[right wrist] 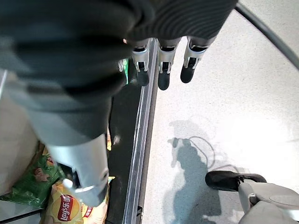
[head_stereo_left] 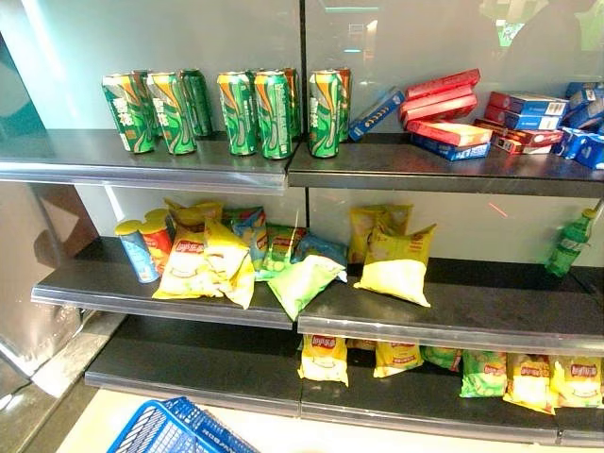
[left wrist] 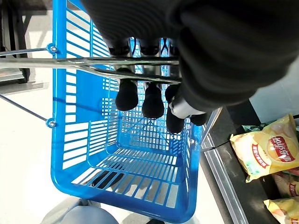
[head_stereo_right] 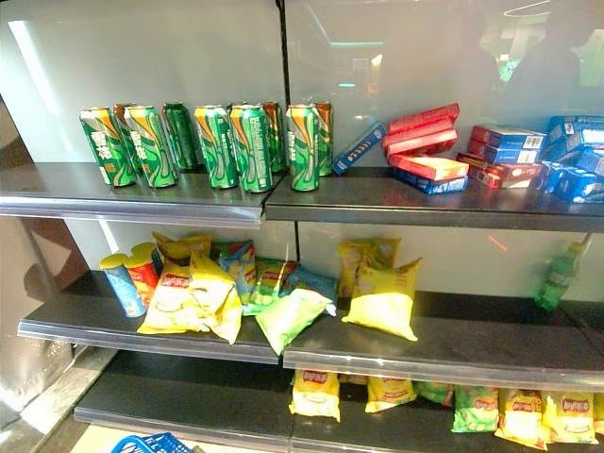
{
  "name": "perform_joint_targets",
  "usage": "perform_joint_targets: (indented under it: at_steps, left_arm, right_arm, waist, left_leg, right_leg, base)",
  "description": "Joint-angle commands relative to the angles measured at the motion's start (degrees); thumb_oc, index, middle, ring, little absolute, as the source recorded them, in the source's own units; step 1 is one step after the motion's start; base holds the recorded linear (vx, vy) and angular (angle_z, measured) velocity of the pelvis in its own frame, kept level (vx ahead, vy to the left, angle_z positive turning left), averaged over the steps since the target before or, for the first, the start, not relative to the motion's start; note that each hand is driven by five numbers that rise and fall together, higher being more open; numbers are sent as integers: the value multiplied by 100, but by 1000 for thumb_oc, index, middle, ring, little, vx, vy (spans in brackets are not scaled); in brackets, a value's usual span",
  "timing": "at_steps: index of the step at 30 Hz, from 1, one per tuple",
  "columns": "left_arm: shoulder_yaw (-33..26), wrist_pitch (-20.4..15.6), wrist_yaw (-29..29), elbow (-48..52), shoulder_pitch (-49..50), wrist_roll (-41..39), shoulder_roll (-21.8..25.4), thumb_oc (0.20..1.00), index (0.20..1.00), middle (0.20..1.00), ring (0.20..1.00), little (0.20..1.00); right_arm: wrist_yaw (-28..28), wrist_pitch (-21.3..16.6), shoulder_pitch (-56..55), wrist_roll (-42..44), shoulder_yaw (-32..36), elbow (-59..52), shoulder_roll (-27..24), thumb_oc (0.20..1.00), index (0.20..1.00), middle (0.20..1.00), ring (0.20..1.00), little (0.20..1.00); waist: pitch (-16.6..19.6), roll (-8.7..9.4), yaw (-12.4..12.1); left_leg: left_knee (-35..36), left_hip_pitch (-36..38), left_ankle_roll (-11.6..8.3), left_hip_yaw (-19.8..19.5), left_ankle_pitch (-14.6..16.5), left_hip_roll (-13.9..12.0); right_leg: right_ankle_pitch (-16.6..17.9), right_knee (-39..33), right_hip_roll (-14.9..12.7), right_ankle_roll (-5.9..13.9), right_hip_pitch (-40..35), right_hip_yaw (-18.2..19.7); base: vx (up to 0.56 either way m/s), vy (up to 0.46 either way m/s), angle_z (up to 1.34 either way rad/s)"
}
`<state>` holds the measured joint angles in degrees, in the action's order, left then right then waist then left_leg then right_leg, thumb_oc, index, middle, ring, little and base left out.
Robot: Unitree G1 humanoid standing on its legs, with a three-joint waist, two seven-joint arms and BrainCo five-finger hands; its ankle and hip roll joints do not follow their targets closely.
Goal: Pick up the snacks into the basket
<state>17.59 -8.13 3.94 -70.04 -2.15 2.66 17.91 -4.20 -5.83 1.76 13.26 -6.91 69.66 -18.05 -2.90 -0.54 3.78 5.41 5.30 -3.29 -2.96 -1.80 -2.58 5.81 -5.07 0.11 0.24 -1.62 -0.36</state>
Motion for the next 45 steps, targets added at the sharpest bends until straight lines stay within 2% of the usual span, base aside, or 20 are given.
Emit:
perform_joint_targets:
  at_steps: [1, 9, 11, 13, 15, 17, 18, 19, 20, 21, 22, 26, 30, 32, 34, 39, 40, 41, 42, 45]
  left_arm:
    - [1, -204, 42, 343, -165, -171, 160, 200, 200, 200, 200, 200]
    - [-104, -279, 100, 659, -99, -270, 265, 200, 200, 200, 200, 200]
    - [-202, -333, 120, 967, -16, -342, 354, 200, 200, 200, 200, 200]
    - [-251, -347, 154, 1045, 9, -380, 381, 200, 200, 200, 200, 200]
    - [-388, -386, 194, 1328, 66, -532, 458, 200, 200, 200, 200, 200]
    - [-417, -389, 212, 1406, 74, -553, 486, 200, 200, 200, 200, 200]
    - [-455, -412, 226, 1758, 127, -661, 545, 200, 200, 200, 200, 200]
    - [-455, -408, 226, 1763, 130, -661, 545, 200, 200, 200, 200, 200]
    - [-478, -440, 215, 1977, 128, -766, 625, 200, 200, 200, 200, 200]
    - [-480, -437, 214, 1980, 127, -767, 624, 200, 200, 200, 200, 200]
    - [-464, -453, 220, 2138, 95, -875, 691, 200, 200, 200, 200, 200]
    - [-489, -438, 235, 2264, 29, -1070, 719, 200, 200, 200, 200, 200]
    - [-276, -456, 322, 2258, -270, -1294, 782, 200, 200, 200, 200, 200]
    - [-234, -465, 343, 2239, -313, -1340, 769, 200, 200, 200, 200, 200]
    - [-104, -466, 388, 2190, -448, -1551, 778, 200, 200, 200, 200, 200]
    - [73, -480, 415, 2168, -583, -1674, 813, 200, 200, 200, 200, 200]
    - [160, -494, 431, 2203, -625, -1726, 839, 200, 200, 200, 200, 200]
    - [158, -494, 430, 2202, -629, -1727, 838, 200, 200, 200, 200, 200]
    - [216, -500, 458, 2217, -665, -1757, 838, 200, 200, 200, 200, 200]
    - [262, -493, 467, 2341, -663, -1789, 860, 200, 200, 200, 200, 200]
  right_arm:
    - [-66, -189, 191, 214, -1, -331, -28, 1000, 1000, 1000, 1000, 1000]
    - [-110, -298, 104, 324, 26, -964, -117, 1000, 1000, 1000, 1000, 1000]
    - [-173, -389, -25, 345, 133, -1700, -234, 1000, 1000, 1000, 1000, 1000]
    - [-191, -405, -57, 386, 188, -1961, -279, 1000, 1000, 1000, 1000, 1000]
    - [-240, -430, -60, 339, 336, -2774, -543, 1000, 1000, 1000, 1000, 1000]
    - [-260, -445, -55, 312, 382, -3005, -639, 1000, 1000, 1000, 1000, 1000]
    - [-288, -461, 24, 271, 502, -3320, -877, 1000, 1000, 1000, 1000, 1000]
    - [-288, -460, 23, 271, 502, -3322, -878, 1000, 1000, 1000, 1000, 1000]
    - [-341, -474, 294, 191, 564, -3539, -1221, 1000, 1000, 1000, 1000, 1000]
    - [-341, -474, 298, 191, 562, -3538, -1223, 1000, 1000, 1000, 1000, 1000]
    - [-401, -448, 701, 83, 501, -3712, -1563, 1000, 1000, 1000, 1000, 1000]
    - [-436, -385, 1252, -22, 310, -3824, -1845, 1000, 1000, 1000, 1000, 1000]
    - [-562, -316, 2735, 114, -346, -3352, -2015, 1000, 1000, 1000, 1000, 1000]
    - [-612, -314, 3039, 229, -457, -3146, -1931, 1000, 1000, 1000, 1000, 1000]
    - [-696, -271, 3951, 656, -712, -2406, -1818, 1000, 1000, 1000, 1000, 1000]
    - [-763, -252, 4830, 1305, -814, -1510, -1610, 1000, 1000, 1000, 1000, 1000]
    - [-805, -291, 5188, 1679, -811, -1287, -1501, 1000, 1000, 1000, 1000, 1000]
    - [-802, -293, 5197, 1682, -814, -1280, -1502, 1000, 1000, 1000, 1000, 1000]
    - [-904, -341, 5435, 1908, -771, -1113, -1401, 1000, 1000, 1000, 1000, 1000]
    - [-952, -307, 5645, 1906, -830, -975, -1433, 1000, 1000, 1000, 1000, 1000]
  waist:
    - [-137, 226, -2]
    - [-151, 253, -8]
    - [-143, 260, 6]
    - [-141, 261, 10]
    - [-147, 271, 9]
    - [-147, 277, 7]
    - [-159, 282, -14]
    - [-161, 280, -14]
    - [-209, 284, -53]
    - [-214, 281, -51]
    - [-284, 281, -90]
    - [-402, 268, -133]
    - [-710, 205, -222]
    - [-757, 187, -239]
    - [-923, 149, -319]
    - [-1068, 62, -393]
    - [-1156, -9, -443]
    - [-1154, -9, -443]
    - [-1236, -93, -472]
    - [-1319, -178, -501]
  left_leg:
    - [-243, -13, 10, 34, 455, 45]
    - [-308, -20, 8, -1, 491, 44]
    - [-293, 5, 2, 9, 489, 30]
    - [-289, 11, 1, 11, 488, 25]
    - [-247, 38, -5, 26, 475, 6]
    - [-229, 45, -6, 27, 471, 2]
    - [-201, 48, -15, 29, 457, -3]
    - [-200, 51, -15, 28, 457, -4]
    - [-179, 28, -22, 11, 440, -6]
    - [-179, 31, -22, 11, 441, -7]
    - [-180, -19, -27, 7, 418, -12]
    - [-189, -107, -32, 3, 386, -14]
    - [-299, -455, -56, -51, 306, 10]
    - [-324, -530, -56, -51, 289, 21]
    - [-404, -798, -71, -70, 212, 40]
    - [-492, -1105, -86, -81, 136, 69]
    - [-516, -1241, -86, -82, 97, 85]
    - [-519, -1250, -86, -81, 97, 85]
    - [-533, -1353, -95, -73, 61, 104]
    - [-543, -1459, -101, -91, 24, 116]
  right_leg:
    - [-721, 633, -570, 812, 83, 228]
    - [-761, 666, -564, 815, 65, 222]
    - [-770, 661, -567, 825, 41, 213]
    - [-771, 658, -569, 829, 36, 213]
    - [-767, 633, -571, 840, 18, 219]
    - [-766, 621, -574, 843, 15, 213]
    - [-757, 587, -583, 851, 8, 197]
    - [-757, 587, -582, 851, 6, 197]
    - [-737, 571, -594, 854, 33, 187]
    - [-737, 571, -594, 853, 31, 187]
    - [-719, 582, -601, 853, 79, 195]
    - [-690, 612, -601, 846, 186, 210]
    - [-637, 740, -585, 827, 544, 227]
    - [-614, 762, -582, 822, 624, 240]
    - [-559, 857, -564, 811, 907, 258]
    - [-514, 959, -551, 790, 1226, 281]
    - [-511, 1034, -544, 785, 1384, 298]
    - [-512, 1039, -544, 786, 1395, 301]
    - [-519, 1099, -546, 777, 1519, 293]
    - [-542, 1173, -532, 766, 1647, 308]
  base:
    - [0, 0, 0]
    - [0, 0, 0]
    - [0, 0, 0]
    - [0, 0, 0]
    - [-1, -16, 4]
    - [0, 0, 0]
    - [0, 0, 0]
    - [-40, -24, 1]
    - [-34, -11, 0]
    - [-82, -27, -1]
    - [-49, -16, -1]
    - [-85, -18, -6]
    - [-156, -16, -8]
    - [-117, -14, -6]
    - [-158, -25, 1]
    - [-106, -22, 4]
    - [-83, -11, 1]
    - [-106, -7, -3]
    - [-42, -4, -8]
    - [-49, -19, 2]
